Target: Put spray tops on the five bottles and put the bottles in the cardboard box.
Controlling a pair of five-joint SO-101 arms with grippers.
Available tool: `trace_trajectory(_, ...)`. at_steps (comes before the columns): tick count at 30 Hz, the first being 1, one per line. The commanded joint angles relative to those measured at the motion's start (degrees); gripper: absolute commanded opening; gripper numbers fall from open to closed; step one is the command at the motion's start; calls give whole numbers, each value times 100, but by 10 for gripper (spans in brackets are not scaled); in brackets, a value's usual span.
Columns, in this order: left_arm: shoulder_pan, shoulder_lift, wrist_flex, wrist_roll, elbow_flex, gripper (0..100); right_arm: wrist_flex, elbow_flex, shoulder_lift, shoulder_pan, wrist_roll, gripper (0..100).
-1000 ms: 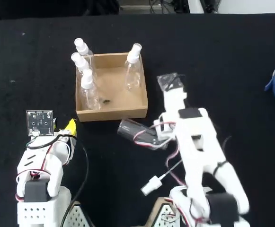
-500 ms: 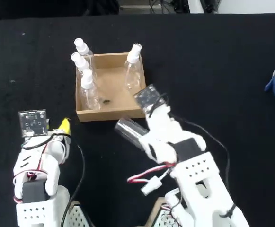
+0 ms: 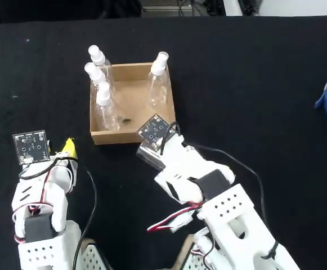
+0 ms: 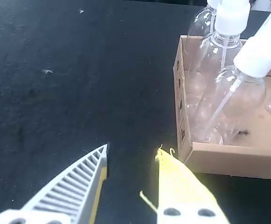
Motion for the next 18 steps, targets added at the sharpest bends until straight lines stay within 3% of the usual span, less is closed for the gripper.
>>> trace_trajectory(1, -48, -70, -141, 53, -127, 30, -273, 4, 268, -88, 62, 344)
trace_trajectory(16, -48, -70, -132, 53, -127, 30, -1301, -163, 2246, -79, 26, 342)
trace_trajectory(18, -57, -70, -132, 53, -127, 30, -1389, -145, 2325, -88, 26, 302)
